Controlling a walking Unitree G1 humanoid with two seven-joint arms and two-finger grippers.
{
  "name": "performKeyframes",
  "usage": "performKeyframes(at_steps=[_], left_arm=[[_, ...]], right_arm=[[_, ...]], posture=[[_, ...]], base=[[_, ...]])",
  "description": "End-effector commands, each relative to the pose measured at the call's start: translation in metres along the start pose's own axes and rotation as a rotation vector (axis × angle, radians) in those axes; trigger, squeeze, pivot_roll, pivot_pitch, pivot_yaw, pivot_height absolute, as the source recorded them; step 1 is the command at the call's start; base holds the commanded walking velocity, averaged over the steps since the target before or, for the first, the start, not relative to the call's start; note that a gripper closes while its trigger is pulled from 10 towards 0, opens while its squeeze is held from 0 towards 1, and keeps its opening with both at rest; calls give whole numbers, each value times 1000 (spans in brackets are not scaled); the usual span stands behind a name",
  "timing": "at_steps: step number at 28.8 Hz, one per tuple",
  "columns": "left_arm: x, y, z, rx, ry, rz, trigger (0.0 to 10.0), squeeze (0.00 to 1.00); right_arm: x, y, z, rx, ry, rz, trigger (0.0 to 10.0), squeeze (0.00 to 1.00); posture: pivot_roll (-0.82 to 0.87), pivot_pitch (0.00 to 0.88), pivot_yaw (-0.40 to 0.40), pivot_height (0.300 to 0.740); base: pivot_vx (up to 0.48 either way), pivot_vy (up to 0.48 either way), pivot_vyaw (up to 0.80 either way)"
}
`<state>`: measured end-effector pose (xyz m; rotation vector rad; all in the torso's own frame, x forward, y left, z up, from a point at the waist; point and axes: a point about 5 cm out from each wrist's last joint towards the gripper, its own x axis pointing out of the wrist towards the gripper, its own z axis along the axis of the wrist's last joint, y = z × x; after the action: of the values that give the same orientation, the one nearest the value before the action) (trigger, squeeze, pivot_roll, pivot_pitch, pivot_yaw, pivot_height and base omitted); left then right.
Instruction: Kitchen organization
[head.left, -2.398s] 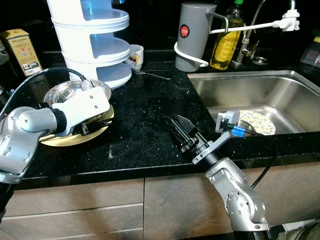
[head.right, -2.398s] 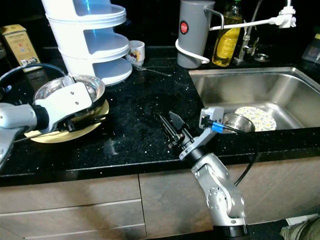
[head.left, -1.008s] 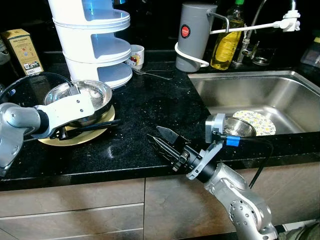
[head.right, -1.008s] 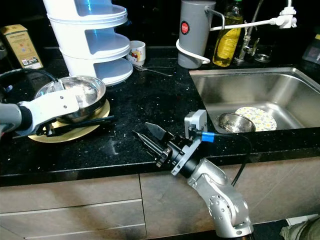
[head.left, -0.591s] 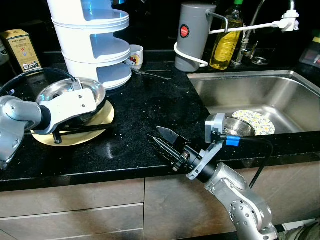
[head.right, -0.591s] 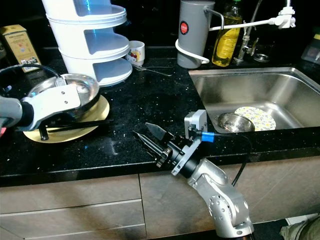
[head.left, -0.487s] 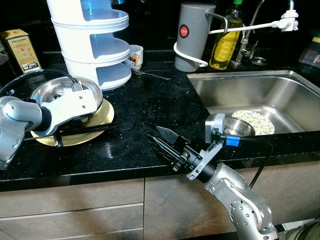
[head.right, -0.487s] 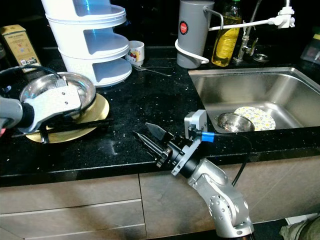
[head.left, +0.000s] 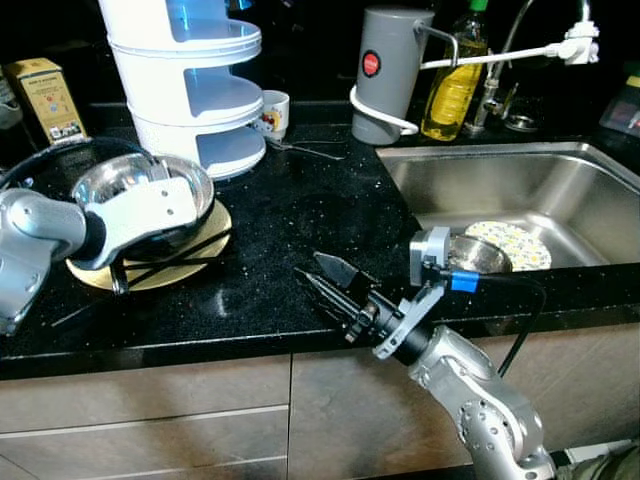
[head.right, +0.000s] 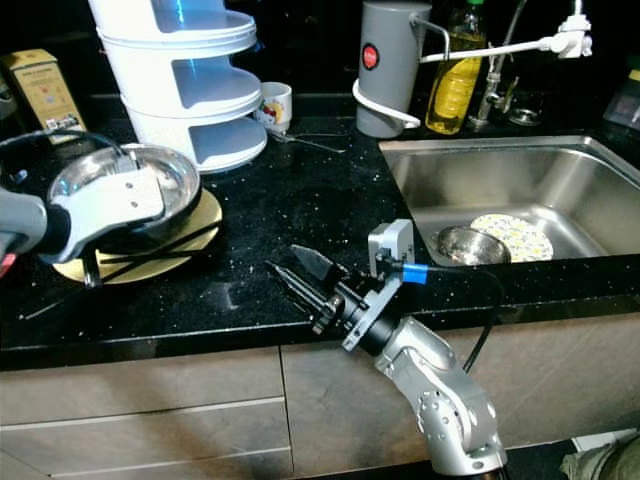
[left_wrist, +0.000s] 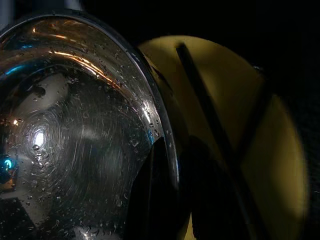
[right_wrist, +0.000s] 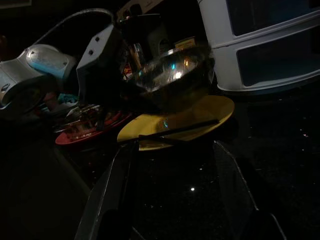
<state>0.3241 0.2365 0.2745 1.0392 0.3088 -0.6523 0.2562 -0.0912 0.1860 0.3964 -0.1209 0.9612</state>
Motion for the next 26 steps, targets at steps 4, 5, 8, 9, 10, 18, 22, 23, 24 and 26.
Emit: performKeyframes(at_steps=[4,5,8,9,10,18,22,23,24,26], left_arm=[[-4,21,4,63,0,160,0,0],[-4,21,4,63,0,160,0,0],[-6,27,10,56,-42,218,0,0],[-6,29,12,52,-57,229,0,0],[-6,29,13,50,-67,235,0,0],[-6,30,51,-158,-409,266,0,0],[-1,24,67,-396,-650,239,10000,0],[1,22,71,-454,-699,235,10000,0],[1,22,71,-454,-699,235,10000,0],[6,16,75,-582,-771,255,10000,0]], right_arm=[[1,-2,-1,-14,6,-16,10000,0],[1,-2,-1,-14,6,-16,10000,0],[1,-3,-1,-15,5,-20,10000,0],[1,-3,-1,-16,5,-21,10000,0],[1,-3,-1,-16,5,-22,10000,0],[1,-8,0,-26,-8,-73,10000,0],[0,-13,2,-38,-16,-114,10000,0],[0,-14,3,-42,-17,-123,10000,0],[0,-14,3,-42,-17,-123,10000,0],[-1,-17,4,-50,-22,-147,10000,0]], posture=[[-67,0,-29,740],[-67,0,-29,740],[-67,0,-29,740],[-67,0,-29,740],[-67,0,-29,740],[-68,0,-28,740],[-73,0,-27,740],[-73,0,-27,740],[-73,0,-27,740],[-76,0,-28,740]], base=[[0,0,0],[0,0,0],[0,0,0],[0,0,0],[0,0,0],[0,0,0],[0,0,0],[0,0,0],[0,0,0],[0,0,0]])
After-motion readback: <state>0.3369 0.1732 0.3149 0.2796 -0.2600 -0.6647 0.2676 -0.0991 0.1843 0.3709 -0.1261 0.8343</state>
